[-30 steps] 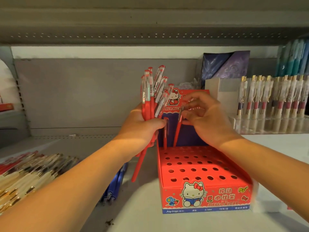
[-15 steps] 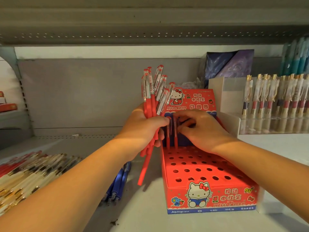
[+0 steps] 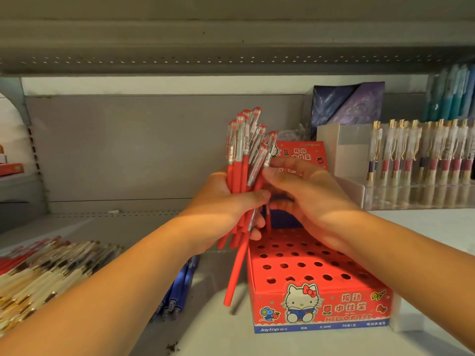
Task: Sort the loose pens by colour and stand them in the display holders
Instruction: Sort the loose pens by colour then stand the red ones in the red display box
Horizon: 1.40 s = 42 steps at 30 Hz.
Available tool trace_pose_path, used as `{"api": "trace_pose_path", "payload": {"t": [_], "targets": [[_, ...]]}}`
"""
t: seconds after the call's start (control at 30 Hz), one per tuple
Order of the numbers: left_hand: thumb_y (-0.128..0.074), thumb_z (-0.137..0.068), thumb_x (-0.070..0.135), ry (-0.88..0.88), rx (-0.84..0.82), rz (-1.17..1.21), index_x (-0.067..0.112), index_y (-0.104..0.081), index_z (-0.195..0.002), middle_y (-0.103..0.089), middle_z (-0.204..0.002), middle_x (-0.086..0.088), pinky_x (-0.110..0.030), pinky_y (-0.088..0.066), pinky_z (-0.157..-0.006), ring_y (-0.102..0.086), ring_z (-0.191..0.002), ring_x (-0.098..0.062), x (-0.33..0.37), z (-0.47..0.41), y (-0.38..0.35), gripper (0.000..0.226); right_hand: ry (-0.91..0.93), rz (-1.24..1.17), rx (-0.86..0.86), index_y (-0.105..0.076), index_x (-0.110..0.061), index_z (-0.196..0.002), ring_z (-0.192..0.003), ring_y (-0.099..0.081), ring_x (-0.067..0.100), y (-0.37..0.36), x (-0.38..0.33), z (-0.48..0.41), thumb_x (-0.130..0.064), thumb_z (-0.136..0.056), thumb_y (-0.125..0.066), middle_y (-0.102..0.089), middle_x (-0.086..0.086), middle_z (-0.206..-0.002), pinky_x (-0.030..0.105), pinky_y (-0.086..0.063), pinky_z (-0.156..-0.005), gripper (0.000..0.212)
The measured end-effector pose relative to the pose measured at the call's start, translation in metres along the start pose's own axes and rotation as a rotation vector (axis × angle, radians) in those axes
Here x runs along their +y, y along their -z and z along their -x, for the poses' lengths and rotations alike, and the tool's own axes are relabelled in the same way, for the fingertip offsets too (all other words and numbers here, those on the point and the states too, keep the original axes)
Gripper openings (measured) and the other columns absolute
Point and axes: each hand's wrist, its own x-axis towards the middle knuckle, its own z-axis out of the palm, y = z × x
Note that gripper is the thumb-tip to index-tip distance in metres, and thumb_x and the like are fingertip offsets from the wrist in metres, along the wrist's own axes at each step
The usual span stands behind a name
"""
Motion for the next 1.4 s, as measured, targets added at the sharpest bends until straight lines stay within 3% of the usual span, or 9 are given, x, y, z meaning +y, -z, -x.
{"api": "trace_pose_path", "payload": {"t": [0.1, 0.23, 0.5, 0.6, 0.7, 0.9, 1.0, 1.13, 1.4], "targets": [[-0.069, -0.089, 0.009, -0.012, -0.013, -0.074, 0.012, -0.06, -0.09, -0.061, -0.056, -0.014, -0.029, -0.049, -0.046, -0.057, -0.042, -0.025, -0.003, -0.002, 0.003, 0.01, 0.034, -0.038, 0.065, -0.062, -0.018, -0.115, -0.077, -0.07, 0.02, -0.001, -0.005, 0.0, -0.029, -0.065, -0.078, -0.073, 0.009, -0.092, 0.031, -0.056, -0.061, 0.054], [-0.072, -0.087, 0.017, 0.019, -0.026, -0.116, 0.017, -0.059, -0.09, -0.061, -0.055, -0.013, -0.031, -0.049, -0.048, -0.054, -0.043, -0.025, -0.007, -0.003, 0.005, 0.013, 0.056, -0.027, 0.108, -0.062, -0.017, -0.12, -0.074, -0.069, 0.016, 0.004, -0.01, 0.0, -0.006, -0.082, -0.073, -0.07, 0.003, -0.08, 0.024, -0.052, -0.053, 0.042], [-0.068, -0.091, 0.018, 0.017, 0.004, -0.011, 0.01, -0.06, -0.089, -0.063, -0.059, -0.01, -0.027, -0.045, -0.043, -0.055, -0.04, -0.021, -0.008, -0.007, 0.007, 0.012, 0.021, -0.208, 0.133, -0.06, -0.004, -0.125, -0.085, -0.069, 0.022, 0.016, -0.018, -0.006, 0.005, -0.09, -0.058, -0.071, 0.014, -0.106, 0.03, -0.059, -0.07, 0.036], [-0.069, -0.091, 0.017, 0.023, 0.035, 0.014, 0.013, -0.061, -0.09, -0.066, -0.065, -0.01, -0.027, -0.044, -0.041, -0.056, -0.041, -0.022, -0.008, -0.006, 0.007, 0.008, 0.06, -0.229, 0.176, -0.067, -0.009, -0.109, -0.08, -0.068, 0.019, 0.02, -0.02, -0.01, 0.008, -0.091, -0.055, -0.072, 0.009, -0.094, 0.034, -0.059, -0.069, 0.027], [-0.069, -0.09, 0.014, 0.021, 0.1, 0.024, 0.014, -0.059, -0.089, -0.066, -0.066, -0.008, -0.027, -0.044, -0.039, -0.055, -0.041, -0.023, -0.009, -0.008, 0.008, 0.01, 0.158, -0.033, 0.237, -0.064, -0.02, -0.102, -0.07, -0.07, 0.011, 0.024, -0.019, -0.014, 0.007, -0.09, -0.061, -0.071, -0.001, -0.077, 0.031, -0.058, -0.062, 0.03], [-0.069, -0.09, 0.015, 0.019, 0.142, 0.032, 0.018, -0.06, -0.09, -0.07, -0.068, -0.006, -0.028, -0.046, -0.041, -0.058, -0.045, -0.023, -0.009, -0.008, 0.008, 0.009, 0.305, 0.489, 0.215, -0.053, -0.047, -0.103, -0.081, -0.072, 0.025, 0.032, -0.005, -0.015, -0.005, -0.083, -0.075, -0.068, 0.002, -0.093, 0.05, -0.061, -0.068, 0.051], [-0.07, -0.09, 0.015, 0.018, 0.134, 0.031, 0.017, -0.06, -0.09, -0.07, -0.069, -0.006, -0.028, -0.046, -0.042, -0.058, -0.045, -0.023, -0.01, -0.008, 0.007, 0.01, 0.364, 0.61, 0.224, -0.054, -0.048, -0.1, -0.085, -0.07, 0.024, 0.038, -0.004, -0.017, -0.008, -0.08, -0.078, -0.064, -0.002, -0.097, 0.05, -0.059, -0.073, 0.05], [-0.07, -0.089, 0.014, 0.014, 0.124, 0.03, 0.016, -0.06, -0.09, -0.069, -0.07, -0.008, -0.028, -0.046, -0.041, -0.057, -0.044, -0.024, -0.009, -0.009, 0.006, 0.01, 0.376, 0.688, 0.204, -0.05, -0.048, -0.091, -0.069, -0.07, 0.021, 0.04, 0.004, -0.016, -0.01, -0.076, -0.082, -0.062, -0.01, -0.084, 0.047, -0.06, -0.065, 0.052], [-0.071, -0.089, 0.016, 0.025, 0.111, 0.028, 0.015, -0.062, -0.094, -0.071, -0.075, -0.011, -0.029, -0.047, -0.043, -0.059, -0.047, -0.024, -0.01, -0.007, 0.007, 0.01, 0.408, 0.714, 0.213, -0.056, -0.037, -0.088, -0.068, -0.069, 0.025, 0.04, 0.002, -0.019, -0.014, -0.079, -0.08, -0.061, -0.005, -0.079, 0.048, -0.06, -0.058, 0.035]]}}
